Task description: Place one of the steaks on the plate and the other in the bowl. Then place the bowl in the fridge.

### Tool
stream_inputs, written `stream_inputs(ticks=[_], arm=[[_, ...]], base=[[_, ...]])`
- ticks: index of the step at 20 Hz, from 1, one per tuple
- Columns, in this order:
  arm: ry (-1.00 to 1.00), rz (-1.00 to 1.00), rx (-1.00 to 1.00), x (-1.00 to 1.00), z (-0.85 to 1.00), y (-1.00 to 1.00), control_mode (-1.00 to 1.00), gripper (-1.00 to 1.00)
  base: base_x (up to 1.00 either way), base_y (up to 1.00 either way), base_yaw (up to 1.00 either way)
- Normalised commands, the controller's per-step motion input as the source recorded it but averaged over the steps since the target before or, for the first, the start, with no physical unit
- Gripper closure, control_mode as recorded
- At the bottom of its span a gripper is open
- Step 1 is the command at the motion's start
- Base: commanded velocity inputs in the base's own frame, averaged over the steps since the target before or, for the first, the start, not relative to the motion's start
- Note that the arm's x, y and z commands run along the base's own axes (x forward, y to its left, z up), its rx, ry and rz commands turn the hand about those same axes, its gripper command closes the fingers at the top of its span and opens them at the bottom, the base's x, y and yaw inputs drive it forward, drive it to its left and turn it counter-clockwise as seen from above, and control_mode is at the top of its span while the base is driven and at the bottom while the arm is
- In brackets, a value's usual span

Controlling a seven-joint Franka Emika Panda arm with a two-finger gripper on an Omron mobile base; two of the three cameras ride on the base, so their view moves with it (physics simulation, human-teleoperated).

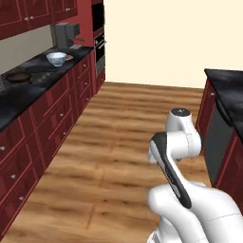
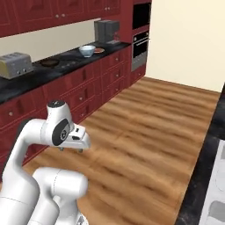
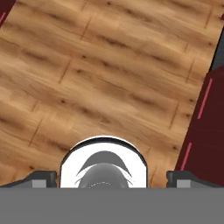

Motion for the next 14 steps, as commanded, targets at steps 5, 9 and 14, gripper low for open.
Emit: stream_inputs(ticks=[5,9,14], arm=[[0.00,0.00,0.00,0.00,0.00,0.00,1.00,-1.00],[0.00,0.00,0.00,0.00,0.00,0.00,1.00,-1.00],[0.00,0.00,0.00,0.00,0.00,0.00,1.00,-1.00]], base=[[1.00,0.02,-0.03],[1.00,0.07,0.00],[1.00,0.00,0.00]])
